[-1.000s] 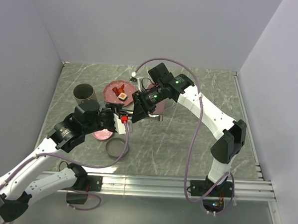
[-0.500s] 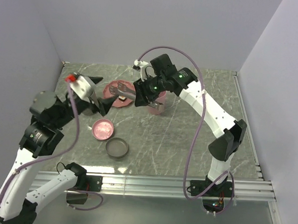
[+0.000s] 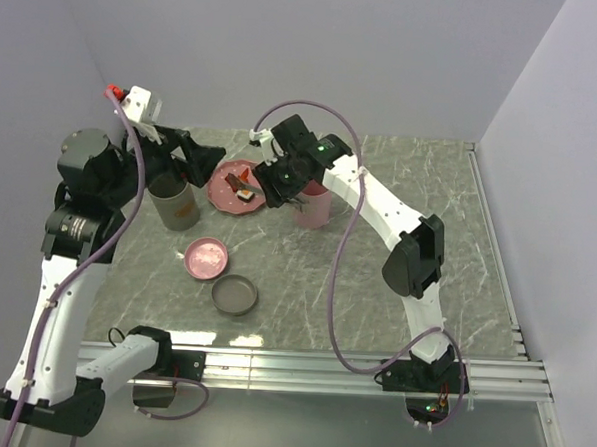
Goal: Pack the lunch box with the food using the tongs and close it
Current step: Pick up the food using the clamp
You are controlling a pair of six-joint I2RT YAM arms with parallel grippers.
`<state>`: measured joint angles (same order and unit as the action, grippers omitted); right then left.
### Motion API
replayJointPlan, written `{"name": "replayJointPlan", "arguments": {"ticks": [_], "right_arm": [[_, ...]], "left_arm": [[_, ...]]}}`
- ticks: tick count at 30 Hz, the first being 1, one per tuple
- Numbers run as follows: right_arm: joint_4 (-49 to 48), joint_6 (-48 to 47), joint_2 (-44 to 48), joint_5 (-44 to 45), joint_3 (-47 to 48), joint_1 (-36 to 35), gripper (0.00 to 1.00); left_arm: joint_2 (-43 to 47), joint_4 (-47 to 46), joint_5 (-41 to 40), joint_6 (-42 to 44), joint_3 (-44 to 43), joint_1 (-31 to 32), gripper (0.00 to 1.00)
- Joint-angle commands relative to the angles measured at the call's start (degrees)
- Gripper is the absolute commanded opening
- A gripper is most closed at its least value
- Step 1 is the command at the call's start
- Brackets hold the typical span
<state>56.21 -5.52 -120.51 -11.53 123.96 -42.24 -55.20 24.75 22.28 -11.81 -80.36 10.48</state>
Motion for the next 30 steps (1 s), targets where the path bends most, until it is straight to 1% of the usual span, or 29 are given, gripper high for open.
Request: {"name": "replayJointPlan", "arguments": {"ticks": [1,3,7,13,20,30], "right_arm": [[-1.54,-1.51,-0.51,2.39,4.27,-0.83,0.61],[-1.80,-1.16,-1.39,1.95,4.62,-1.09,0.61],[-1.98,-0.63,-4.02,2.47,5.23,-1.36,0.61],[-2.41,0.59,-6.40,5.46,4.97,-1.36,0.61],[-2.77,1.83,-9.04,3.44,5.59,-1.27,0.63],[-5.14,2.18,-11.33,5.55,4.71,-0.39,0.65]], "left_arm": [[-1.22,4.24,5.92,-1.98,-2.96,-2.82,0.97],[-2.28,4.95,8.63,-1.81,-2.96,-4.23,0.98],[-2.98,4.78,11.11,-2.33,-2.61,-5.82,0.99],[-2.81,4.34,11.38,-2.78,-1.65,-6.26,0.99],[-1.93,4.34,11.03,-2.43,-0.50,-6.26,0.99],[-1.31,3.55,10.33,-2.60,0.46,-6.26,0.99]]}}
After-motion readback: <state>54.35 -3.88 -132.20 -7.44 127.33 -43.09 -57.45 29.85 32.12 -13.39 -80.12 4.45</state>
